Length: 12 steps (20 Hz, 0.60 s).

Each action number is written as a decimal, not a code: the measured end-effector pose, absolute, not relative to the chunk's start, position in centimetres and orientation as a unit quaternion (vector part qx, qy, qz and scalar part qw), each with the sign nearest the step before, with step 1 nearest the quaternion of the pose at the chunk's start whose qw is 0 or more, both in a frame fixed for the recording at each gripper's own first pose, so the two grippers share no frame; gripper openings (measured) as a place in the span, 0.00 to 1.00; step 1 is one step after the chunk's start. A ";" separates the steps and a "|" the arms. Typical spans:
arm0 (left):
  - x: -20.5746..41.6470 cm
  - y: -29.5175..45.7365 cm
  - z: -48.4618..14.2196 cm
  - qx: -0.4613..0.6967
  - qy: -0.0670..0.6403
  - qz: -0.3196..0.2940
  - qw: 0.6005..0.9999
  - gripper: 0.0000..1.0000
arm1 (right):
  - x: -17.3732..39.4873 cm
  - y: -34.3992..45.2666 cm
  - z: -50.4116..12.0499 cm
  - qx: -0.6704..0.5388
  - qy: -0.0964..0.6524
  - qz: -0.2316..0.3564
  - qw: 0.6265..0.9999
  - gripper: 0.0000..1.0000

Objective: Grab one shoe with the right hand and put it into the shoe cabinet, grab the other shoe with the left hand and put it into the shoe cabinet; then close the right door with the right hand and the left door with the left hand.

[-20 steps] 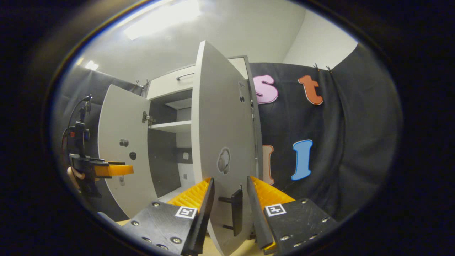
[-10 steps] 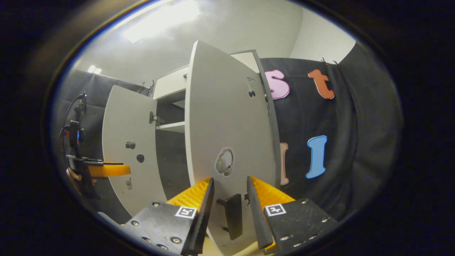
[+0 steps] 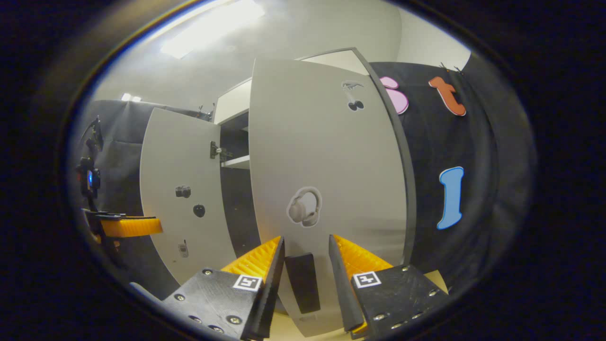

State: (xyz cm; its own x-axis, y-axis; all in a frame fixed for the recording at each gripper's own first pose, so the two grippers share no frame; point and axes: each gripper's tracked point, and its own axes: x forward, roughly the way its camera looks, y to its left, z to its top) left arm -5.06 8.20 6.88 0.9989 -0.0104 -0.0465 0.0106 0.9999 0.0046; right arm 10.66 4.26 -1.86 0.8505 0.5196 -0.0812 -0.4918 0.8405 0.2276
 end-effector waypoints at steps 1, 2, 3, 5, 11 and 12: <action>-5.5 8.9 7.1 0.001 0.021 0.004 1.000 0.90 | 10.8 4.8 -2.0 0.099 0.071 0.268 0.956 0.49; -5.9 9.6 7.3 -0.001 0.018 0.013 1.000 0.90 | 10.9 5.2 -2.1 0.098 0.071 0.270 0.955 0.49; -6.3 10.2 7.5 -0.004 0.016 0.022 1.000 0.90 | 11.1 5.6 -2.1 0.098 0.071 0.272 0.955 0.49; -7.2 11.7 7.8 -0.006 0.012 0.040 0.999 0.90 | 11.4 6.2 -2.3 0.099 0.073 0.273 0.954 0.49; -9.1 15.9 8.5 -0.010 0.003 0.093 0.996 0.89 | 11.7 6.4 -2.6 0.101 0.078 0.266 0.956 0.49; -9.5 16.8 8.5 -0.011 0.002 0.101 0.995 0.89 | 11.8 6.4 -2.7 0.101 0.079 0.264 0.956 0.49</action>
